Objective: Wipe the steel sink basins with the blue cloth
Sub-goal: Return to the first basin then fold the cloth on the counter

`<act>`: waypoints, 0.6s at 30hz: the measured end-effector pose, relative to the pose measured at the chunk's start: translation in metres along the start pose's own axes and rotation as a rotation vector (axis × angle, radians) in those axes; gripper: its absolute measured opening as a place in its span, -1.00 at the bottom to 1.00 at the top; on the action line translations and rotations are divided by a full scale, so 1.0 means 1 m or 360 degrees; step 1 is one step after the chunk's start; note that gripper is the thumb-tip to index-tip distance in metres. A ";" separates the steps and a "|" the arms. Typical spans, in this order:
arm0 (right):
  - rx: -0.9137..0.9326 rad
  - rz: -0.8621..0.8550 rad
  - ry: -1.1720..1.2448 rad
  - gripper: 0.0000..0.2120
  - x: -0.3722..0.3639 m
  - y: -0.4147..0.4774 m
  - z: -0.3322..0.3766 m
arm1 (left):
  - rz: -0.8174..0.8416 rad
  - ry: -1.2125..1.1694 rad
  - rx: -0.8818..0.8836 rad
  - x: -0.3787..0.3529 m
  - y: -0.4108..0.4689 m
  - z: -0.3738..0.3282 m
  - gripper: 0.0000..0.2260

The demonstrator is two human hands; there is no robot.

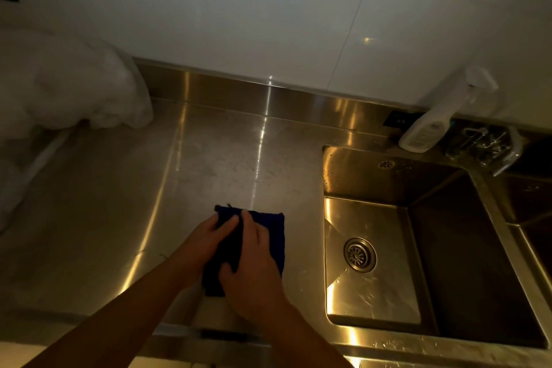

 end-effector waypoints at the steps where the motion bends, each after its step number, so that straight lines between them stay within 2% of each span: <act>1: 0.0021 -0.0095 -0.0061 -0.22 0.000 0.000 -0.007 | -0.0045 0.0124 -0.0057 0.007 -0.001 0.003 -0.73; 5: 0.0094 -0.0169 -0.0329 -0.46 -0.003 0.008 -0.037 | -0.0282 0.0535 -0.0243 0.022 0.007 0.020 -0.48; 7: 0.0111 -0.0172 -0.0594 -0.49 -0.006 0.013 -0.053 | -0.0531 0.0685 -0.0303 0.018 0.005 0.022 -0.32; 9: 0.0105 -0.0031 -0.0853 -0.45 -0.014 0.016 -0.067 | -0.0803 0.1290 -0.0653 0.011 -0.002 0.019 -0.31; 10: 0.0112 0.0054 -0.0943 -0.44 -0.019 0.016 -0.072 | -0.0763 0.1678 -0.0896 0.004 -0.005 0.020 -0.38; 11: 0.0116 0.0097 -0.1018 -0.43 -0.023 0.015 -0.075 | -0.0574 0.2034 -0.1075 -0.004 -0.007 0.025 -0.44; 12: 0.0102 0.0096 -0.1071 -0.42 -0.026 0.014 -0.076 | -0.0354 0.2319 -0.1149 -0.009 -0.008 0.034 -0.49; 13: 0.0071 0.0039 -0.1103 -0.41 -0.025 0.013 -0.077 | -0.0205 0.2469 -0.1093 -0.011 -0.009 0.043 -0.52; 15: 0.0025 -0.0068 -0.1152 -0.39 -0.023 0.011 -0.080 | -0.0175 0.2497 -0.0832 -0.003 -0.008 0.055 -0.49; 18: 0.0084 -0.0002 -0.1248 -0.42 -0.023 0.007 -0.087 | -0.0168 0.2453 -0.0676 0.005 0.001 0.067 -0.33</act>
Point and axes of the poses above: each hand's wrist, its own y-axis towards the middle knuckle, its own x-axis out of the back of the hand, z = x × y, the point moved 3 cm from there along y, towards the middle knuckle, and after that the axes turned 3 degrees about -y, right-handed, at the moved point
